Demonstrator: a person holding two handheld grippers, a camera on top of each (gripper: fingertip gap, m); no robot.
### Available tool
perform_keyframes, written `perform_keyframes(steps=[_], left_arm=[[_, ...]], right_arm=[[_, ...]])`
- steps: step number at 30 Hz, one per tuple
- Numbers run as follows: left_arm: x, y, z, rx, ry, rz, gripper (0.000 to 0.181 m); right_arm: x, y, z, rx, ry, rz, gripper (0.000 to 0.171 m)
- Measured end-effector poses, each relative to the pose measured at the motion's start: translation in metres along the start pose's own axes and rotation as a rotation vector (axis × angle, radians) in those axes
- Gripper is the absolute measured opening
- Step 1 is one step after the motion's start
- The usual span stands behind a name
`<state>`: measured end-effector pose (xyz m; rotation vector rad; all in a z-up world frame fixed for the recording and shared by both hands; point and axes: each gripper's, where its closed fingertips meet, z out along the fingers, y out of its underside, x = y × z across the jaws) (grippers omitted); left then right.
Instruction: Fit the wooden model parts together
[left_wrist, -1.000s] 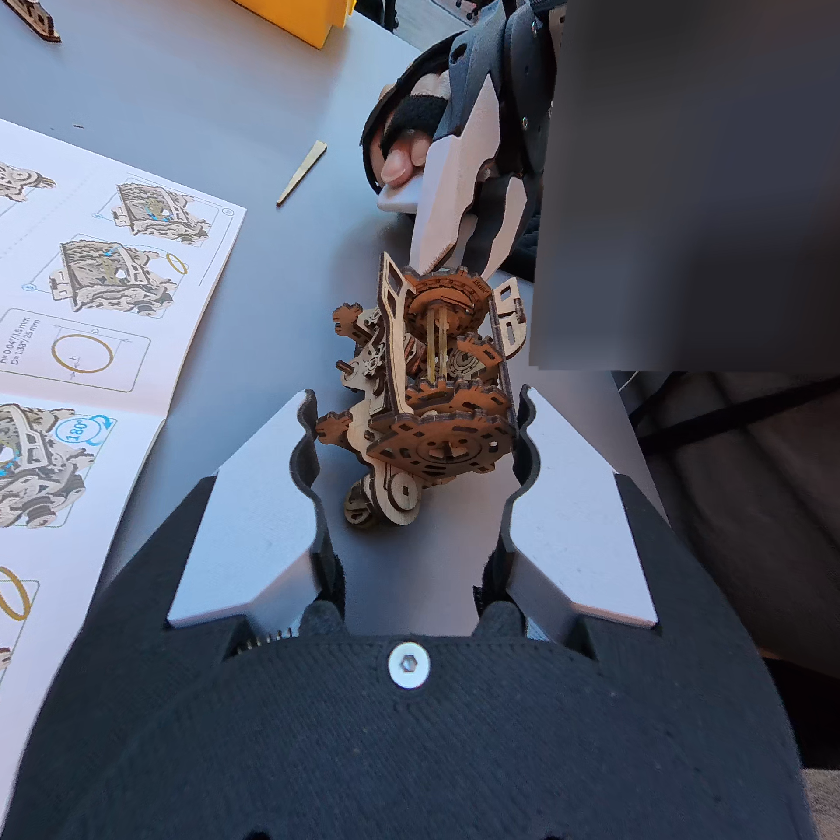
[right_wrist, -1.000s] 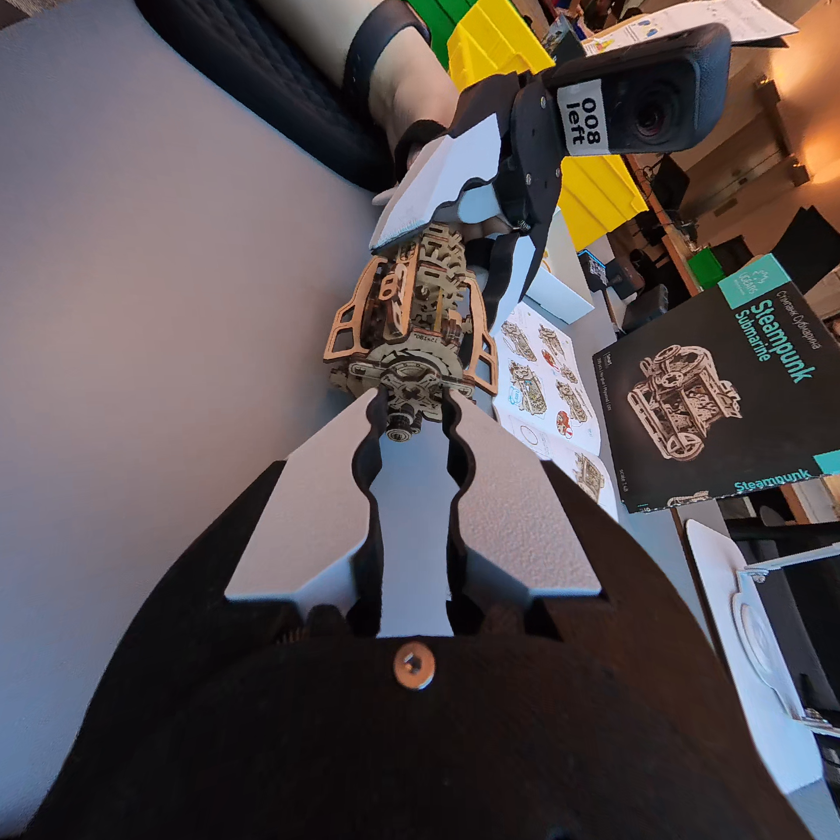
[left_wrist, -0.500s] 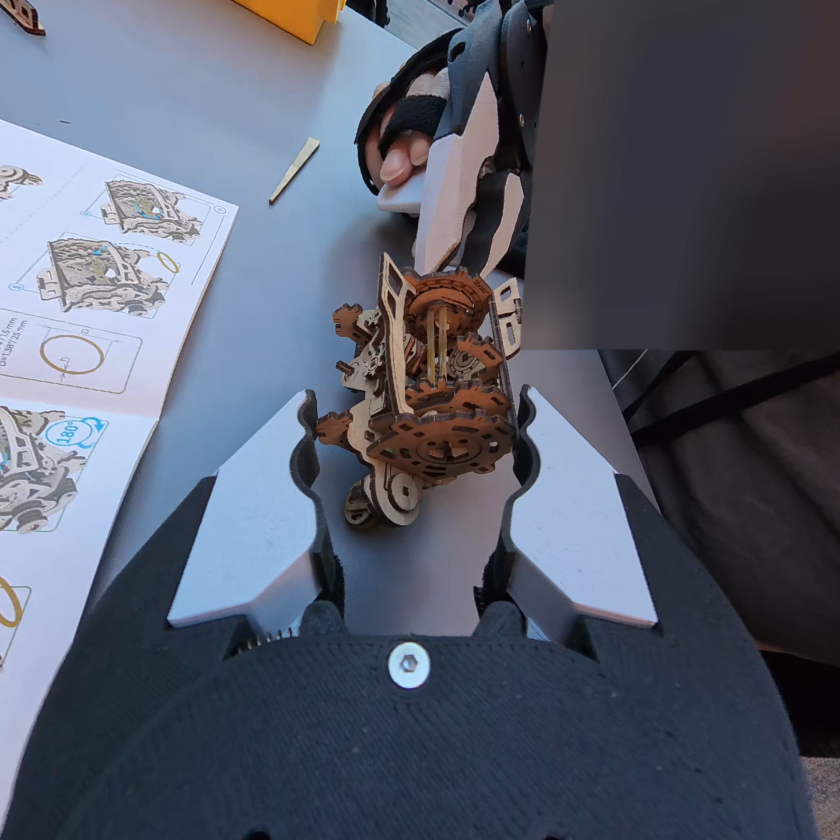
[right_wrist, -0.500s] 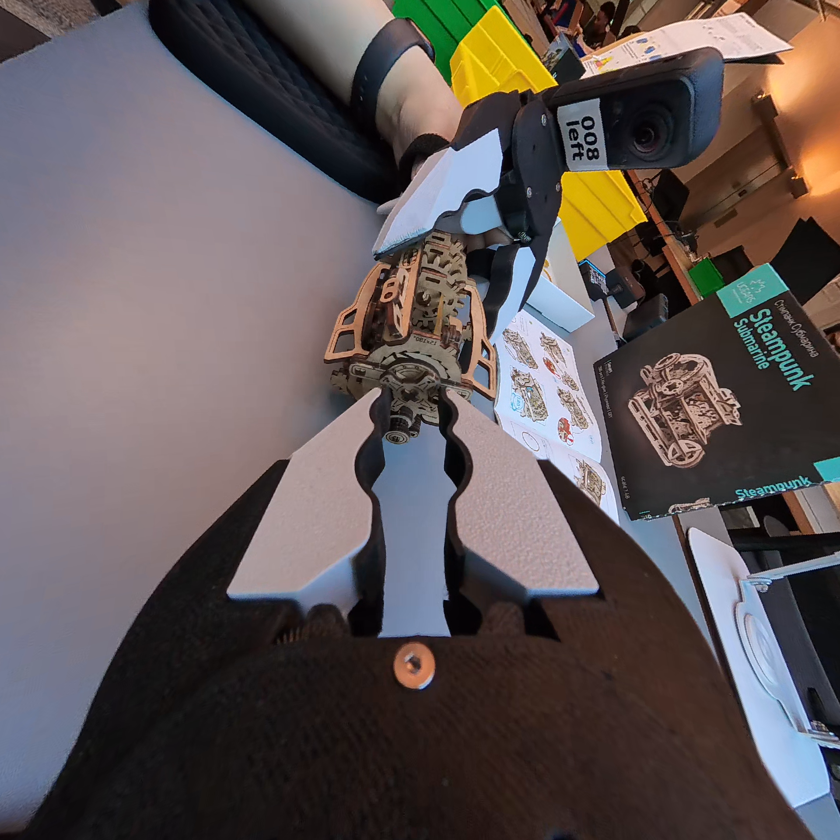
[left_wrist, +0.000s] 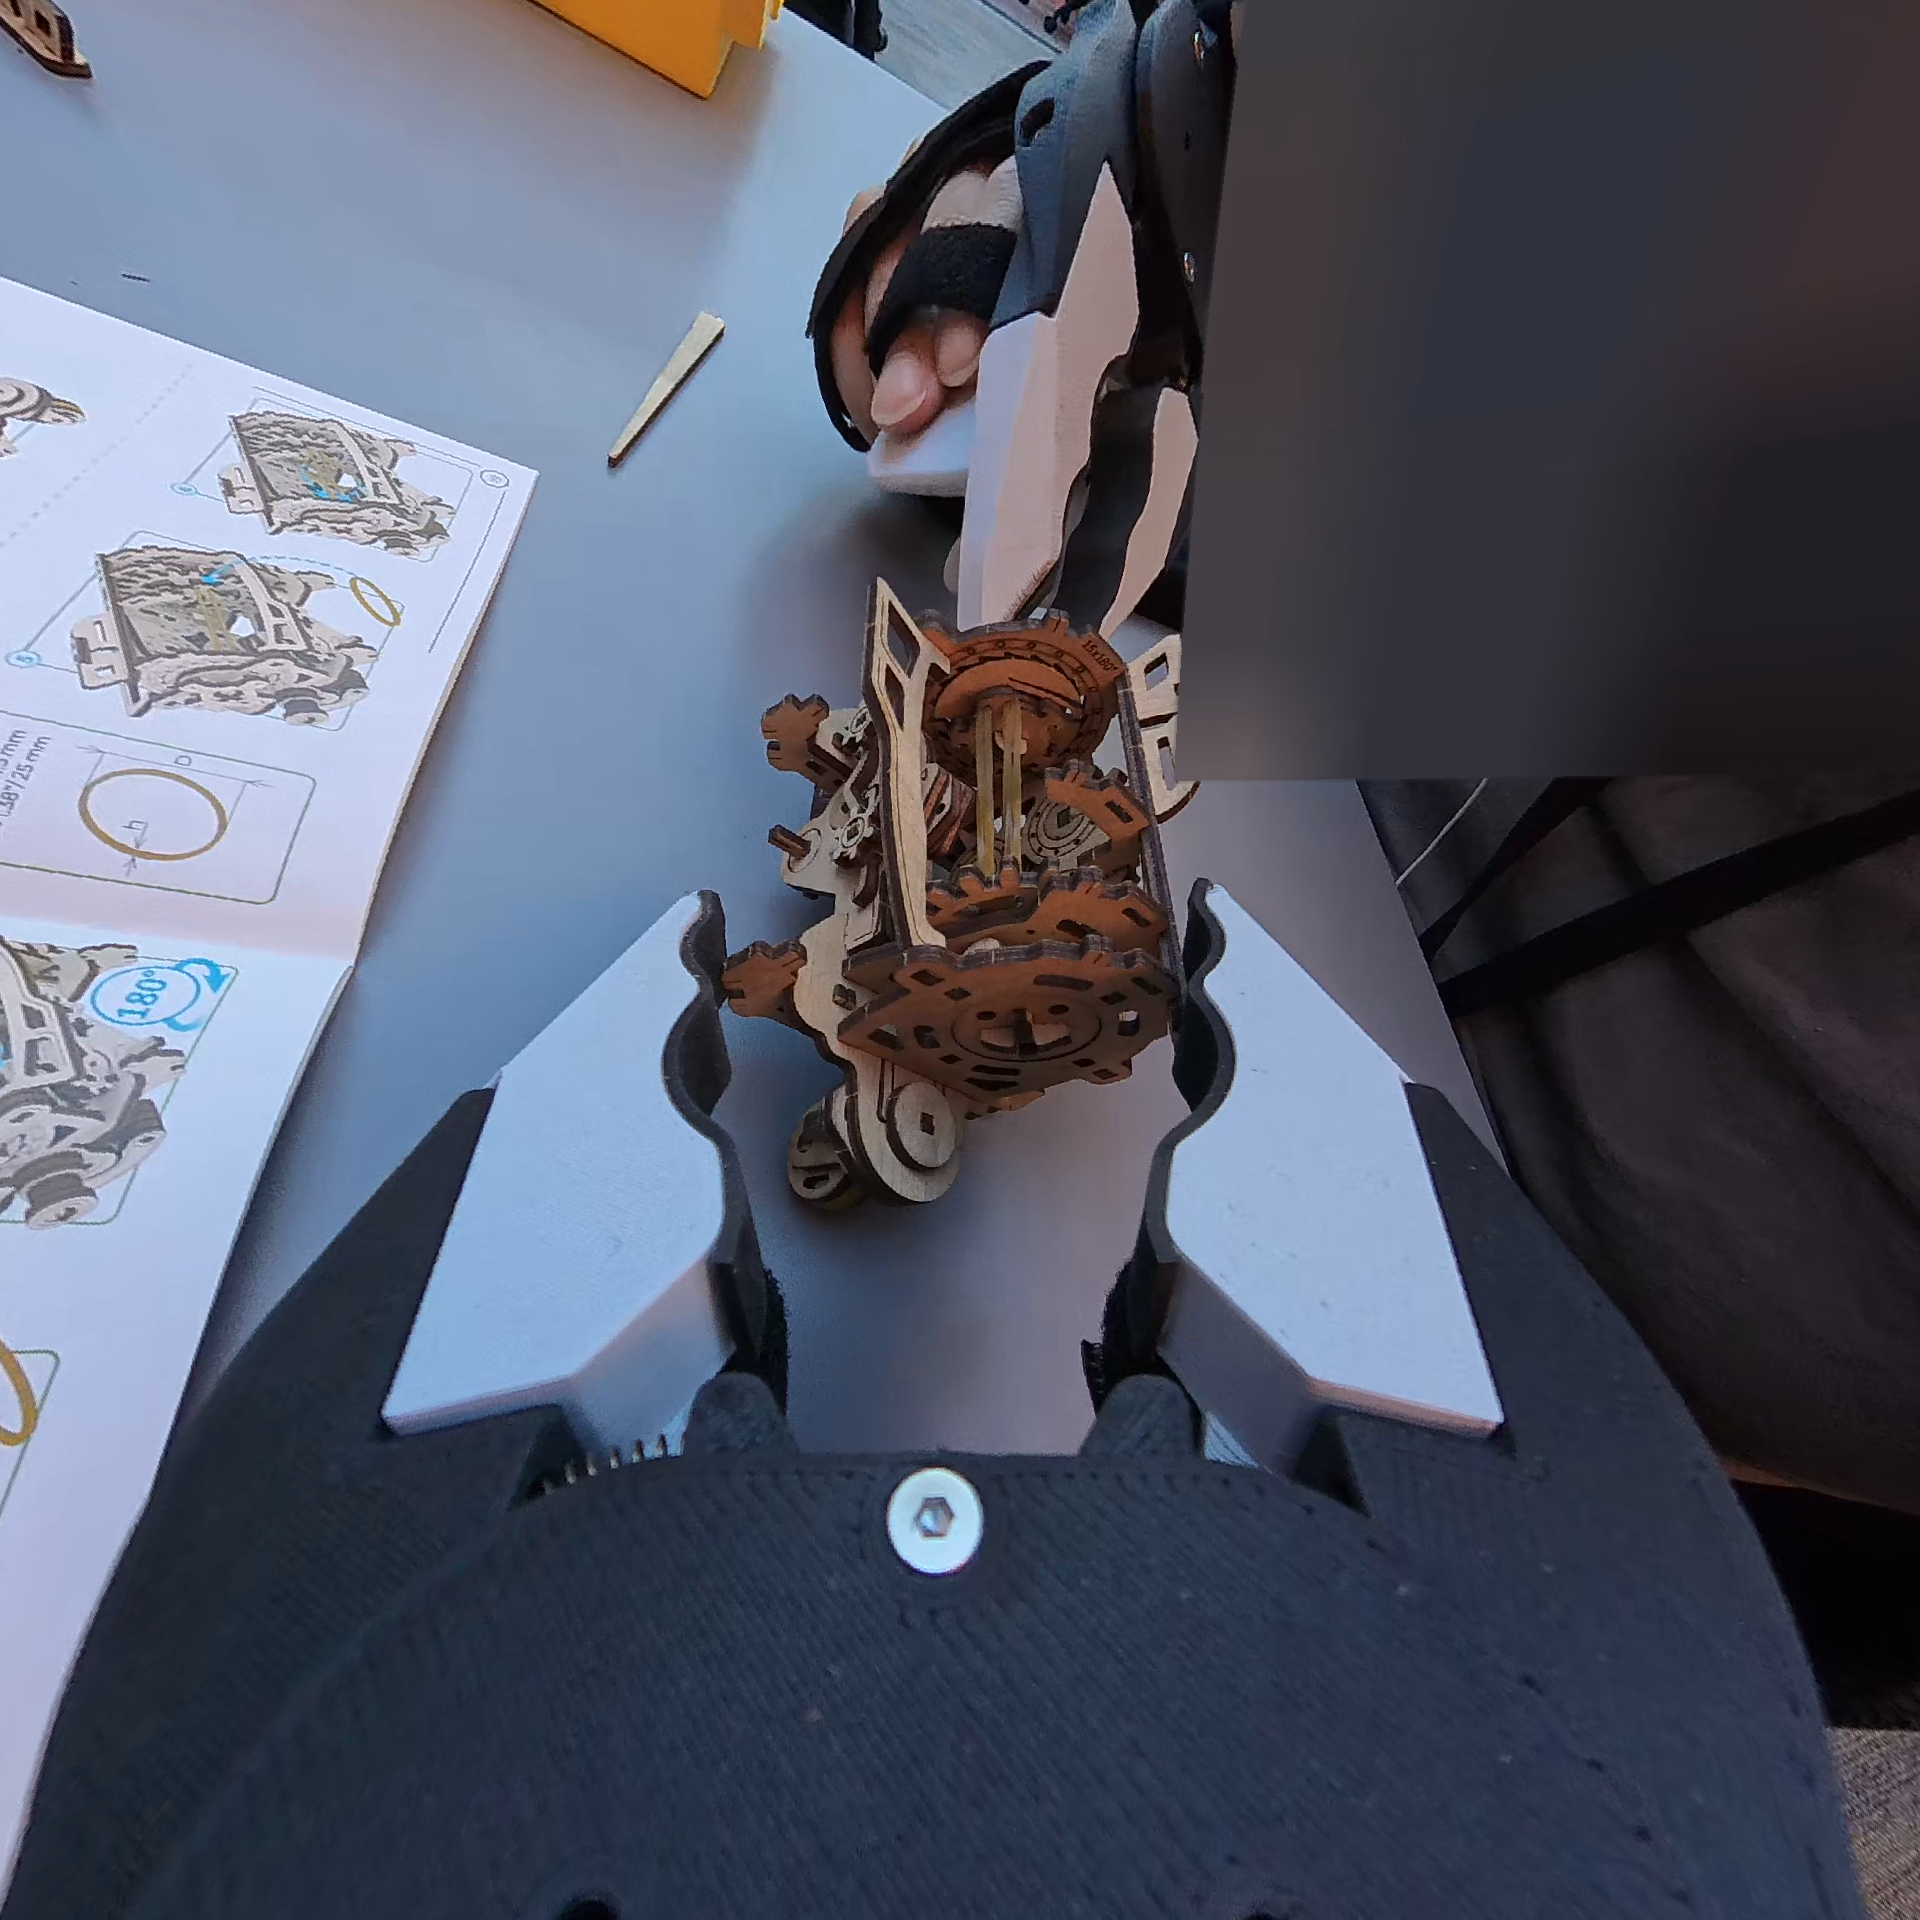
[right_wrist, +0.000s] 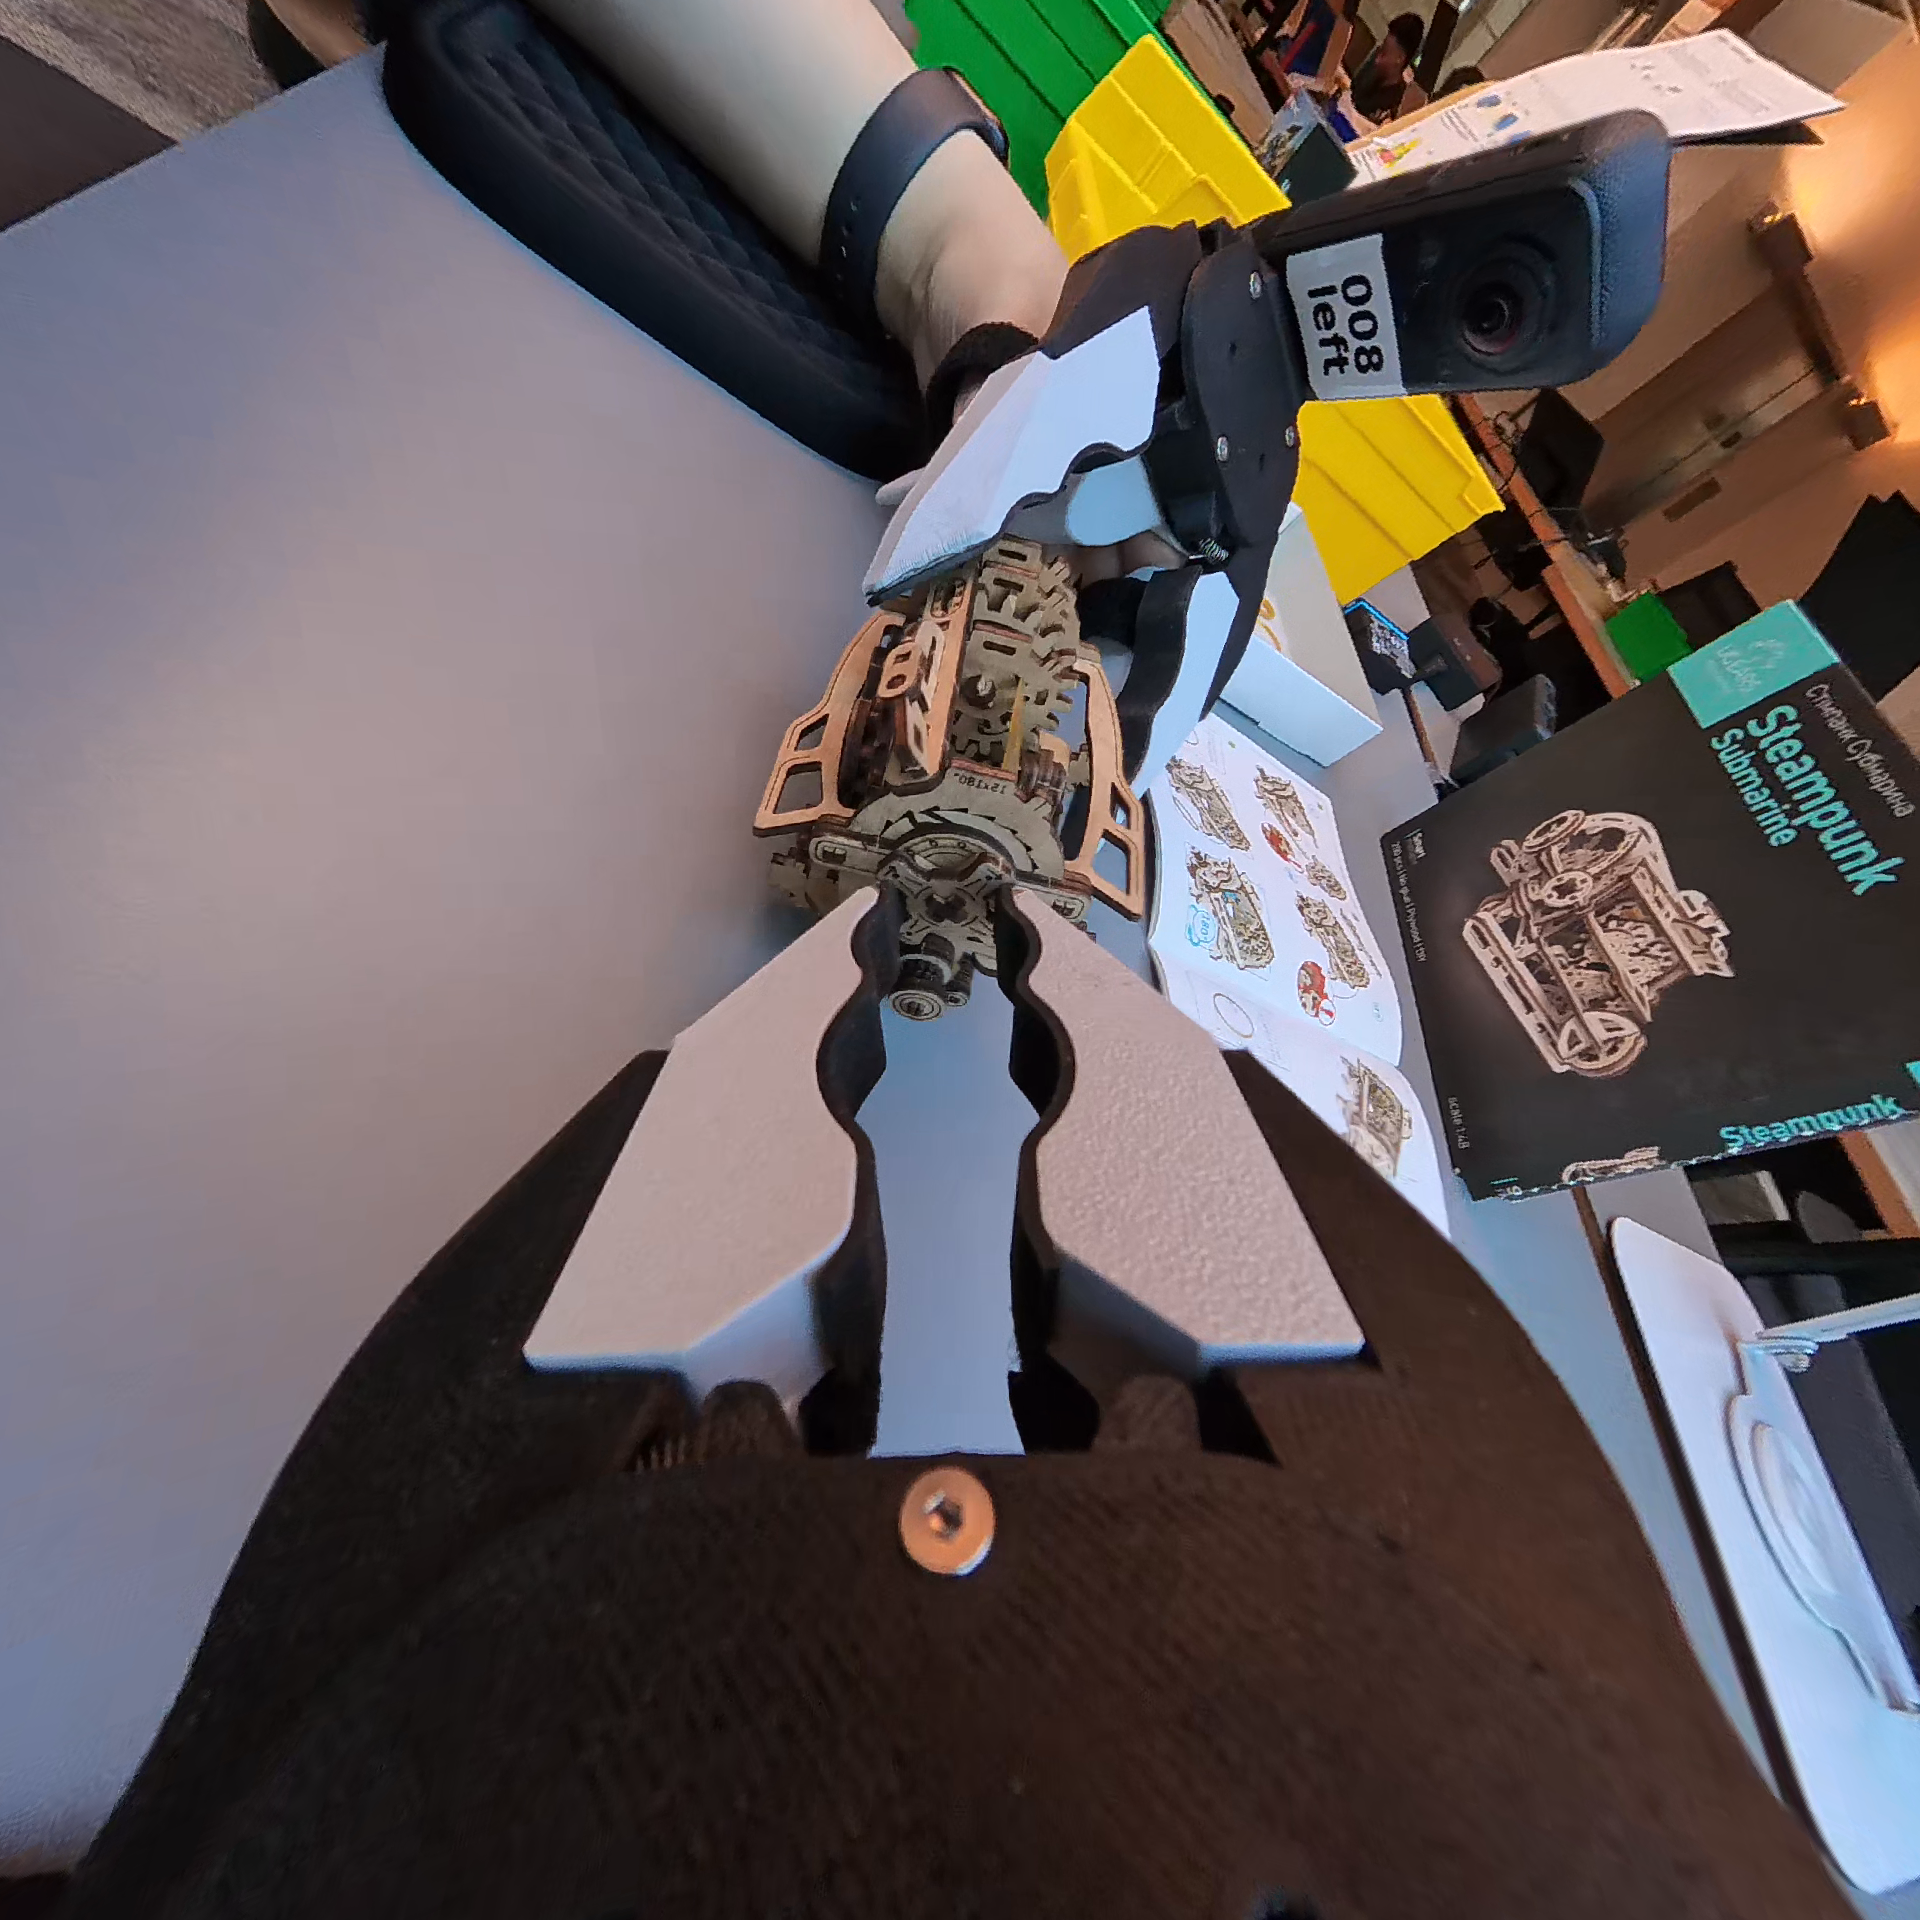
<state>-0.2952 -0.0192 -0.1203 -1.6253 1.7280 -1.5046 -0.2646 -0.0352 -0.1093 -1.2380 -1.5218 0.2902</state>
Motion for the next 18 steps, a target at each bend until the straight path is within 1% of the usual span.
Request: perform_keyframes(steps=[9, 14, 18], left_arm=[[0.0, 0.0, 0.0, 0.004, -0.006, -0.006, 0.086], [0.003, -0.003, 0.002, 0.019, -0.004, 0.011, 0.086], [0.001, -0.004, 0.002, 0.023, -0.006, -0.026, 0.086]], right_arm=[[0.0, -0.001, 0.0, 0.021, -0.039, 0.112, 0.016], [0.008, -0.01, -0.007, 0.102, -0.05, 0.223, 0.017], [0.007, -0.005, -0.006, 0.086, -0.06, 0.192, 0.017]])
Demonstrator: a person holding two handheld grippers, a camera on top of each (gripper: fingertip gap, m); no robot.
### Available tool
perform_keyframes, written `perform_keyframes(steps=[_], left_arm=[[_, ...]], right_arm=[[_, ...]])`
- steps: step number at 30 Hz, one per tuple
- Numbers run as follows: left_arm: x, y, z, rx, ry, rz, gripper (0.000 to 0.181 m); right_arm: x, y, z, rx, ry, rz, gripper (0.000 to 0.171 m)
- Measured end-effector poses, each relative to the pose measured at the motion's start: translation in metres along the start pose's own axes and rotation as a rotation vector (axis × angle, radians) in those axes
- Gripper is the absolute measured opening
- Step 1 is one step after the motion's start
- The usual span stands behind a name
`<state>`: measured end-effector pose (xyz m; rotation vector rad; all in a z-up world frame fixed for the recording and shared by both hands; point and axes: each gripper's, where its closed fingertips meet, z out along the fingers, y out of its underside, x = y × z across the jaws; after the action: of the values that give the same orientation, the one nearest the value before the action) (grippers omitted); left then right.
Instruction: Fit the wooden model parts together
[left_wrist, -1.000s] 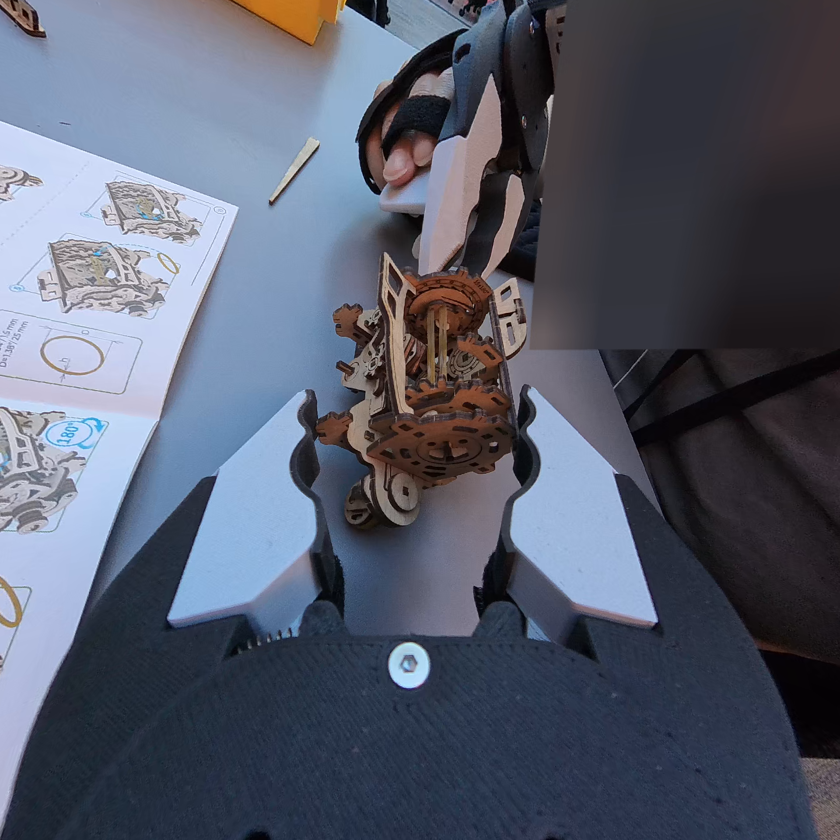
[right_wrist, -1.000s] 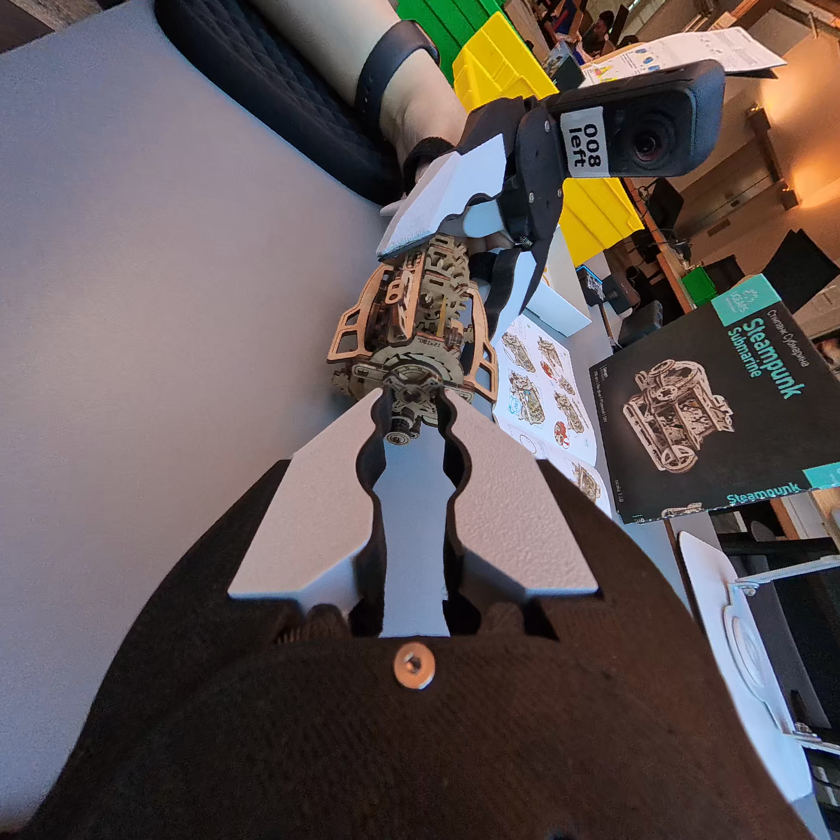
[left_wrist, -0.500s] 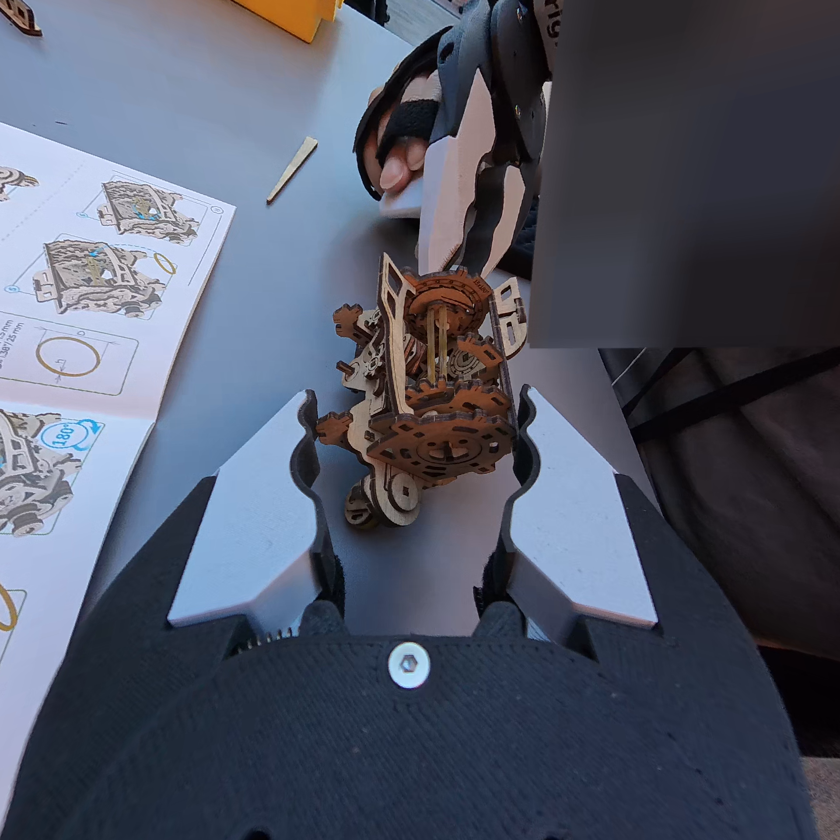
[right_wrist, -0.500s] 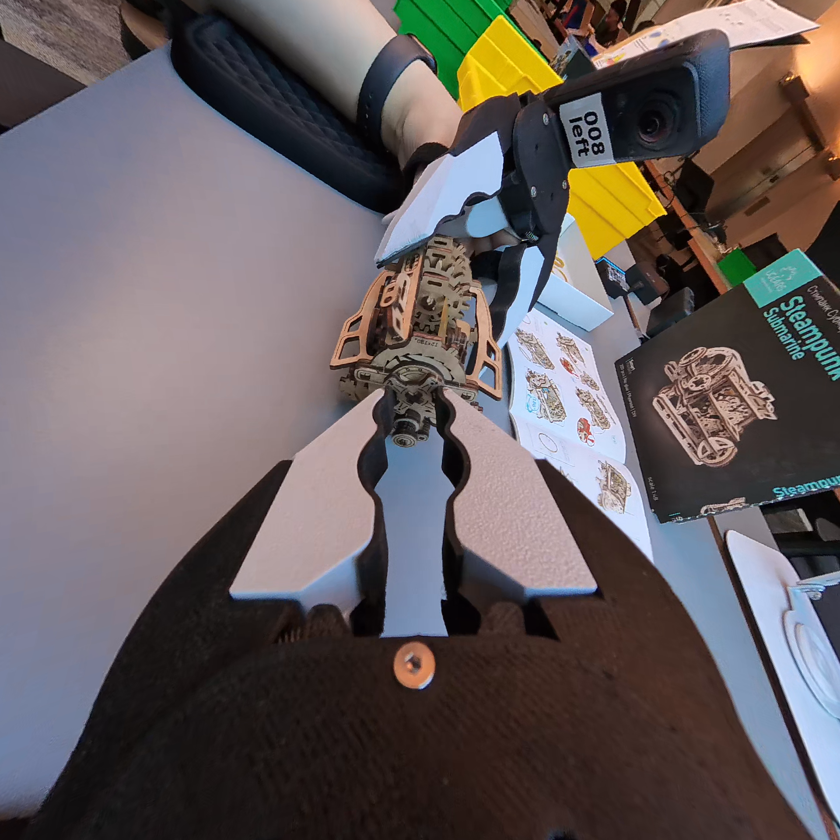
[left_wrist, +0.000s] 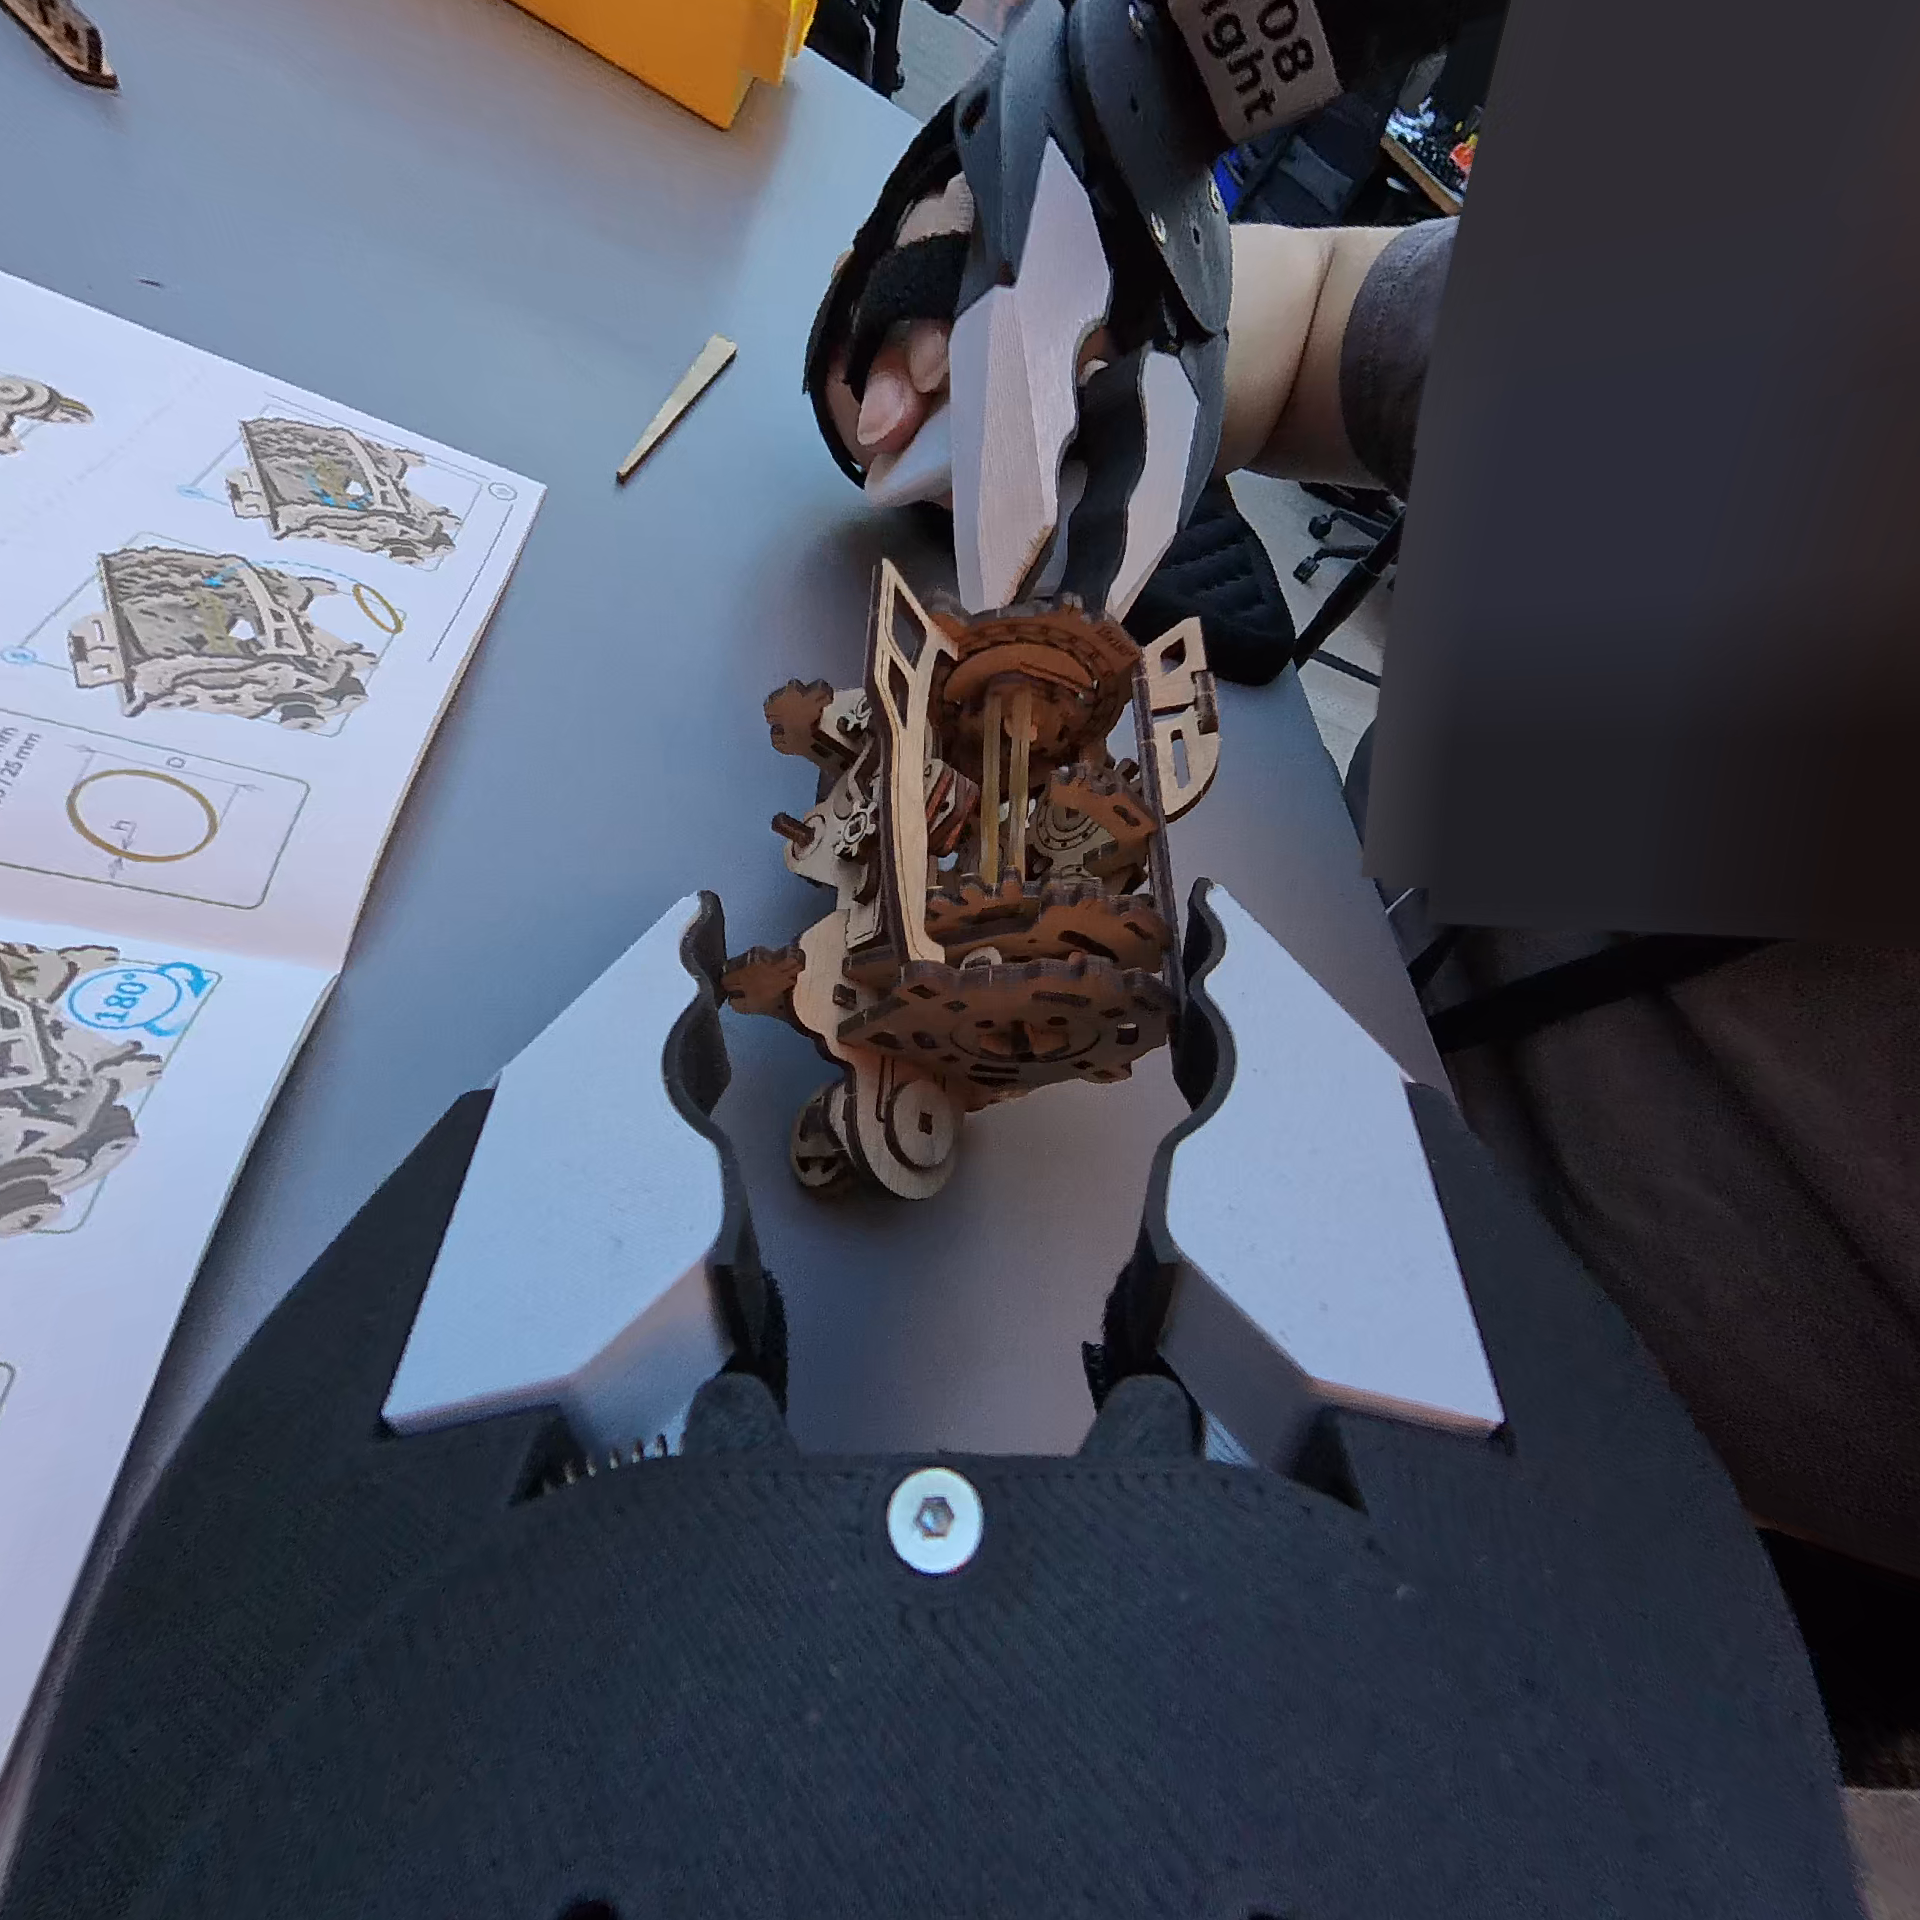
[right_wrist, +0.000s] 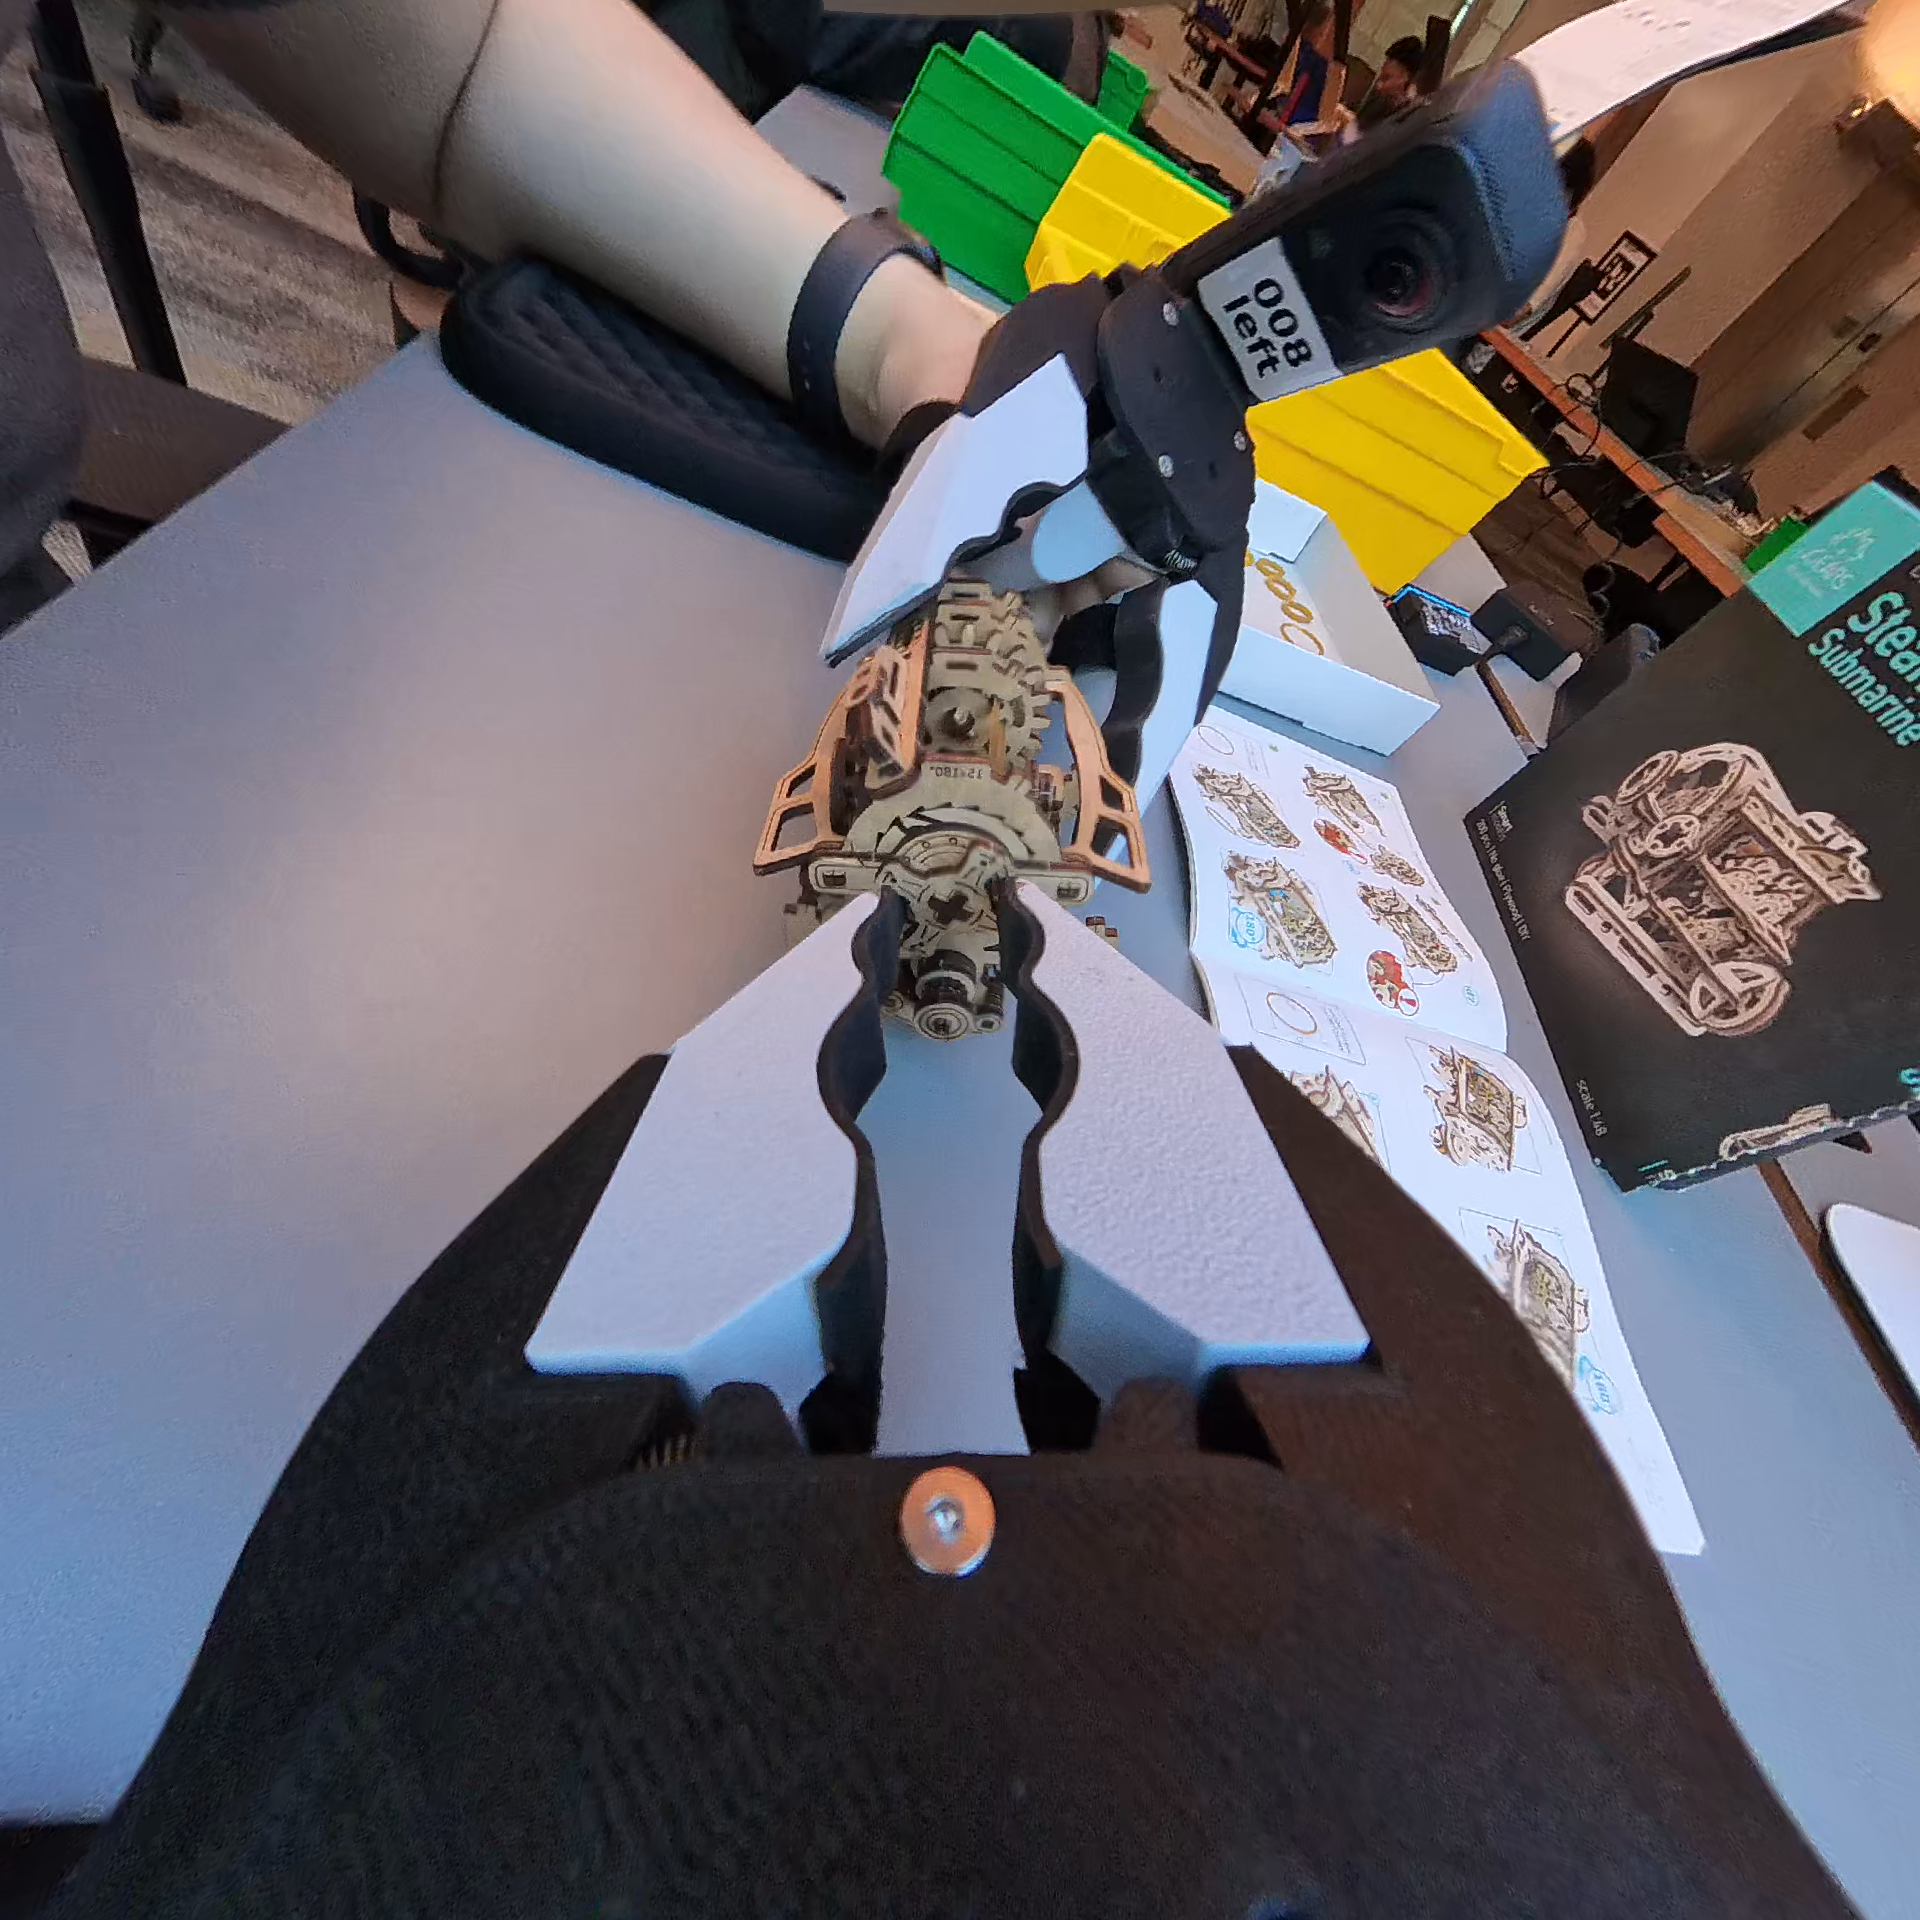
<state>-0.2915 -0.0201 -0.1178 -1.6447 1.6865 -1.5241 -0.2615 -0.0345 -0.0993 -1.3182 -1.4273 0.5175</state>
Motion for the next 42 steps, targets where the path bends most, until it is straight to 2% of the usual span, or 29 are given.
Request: perform_keyframes(steps=[5, 11, 13, 15, 36, 39, 42], left_arm=[[-0.005, -0.002, 0.0, 0.016, 0.0, -0.088, 0.087], [-0.006, -0.008, 0.0, 0.03, -0.107, 0.083, 0.086], [0.0, -0.008, 0.003, 0.025, -0.106, 0.137, 0.079], [0.007, -0.007, 0.005, 0.009, -0.079, 0.172, 0.063], [0.01, -0.005, 0.006, 0.001, -0.079, 0.208, 0.063], [0.01, -0.006, 0.006, 0.009, -0.072, 0.193, 0.063], [0.011, -0.005, 0.006, 0.011, -0.058, 0.189, 0.064]], right_arm=[[-0.001, 0.011, 0.003, -0.058, 0.009, -0.091, 0.019], [-0.003, 0.01, 0.004, -0.066, 0.016, -0.133, 0.027], [-0.002, 0.009, 0.005, -0.069, 0.027, -0.135, 0.025], [0.0, 0.009, 0.004, -0.068, 0.035, -0.124, 0.023], [-0.003, 0.006, 0.004, -0.012, -0.104, 0.143, 0.021], [-0.002, 0.007, 0.003, -0.009, -0.076, 0.094, 0.021], [0.002, 0.007, -0.003, -0.017, -0.02, 0.008, 0.034]])
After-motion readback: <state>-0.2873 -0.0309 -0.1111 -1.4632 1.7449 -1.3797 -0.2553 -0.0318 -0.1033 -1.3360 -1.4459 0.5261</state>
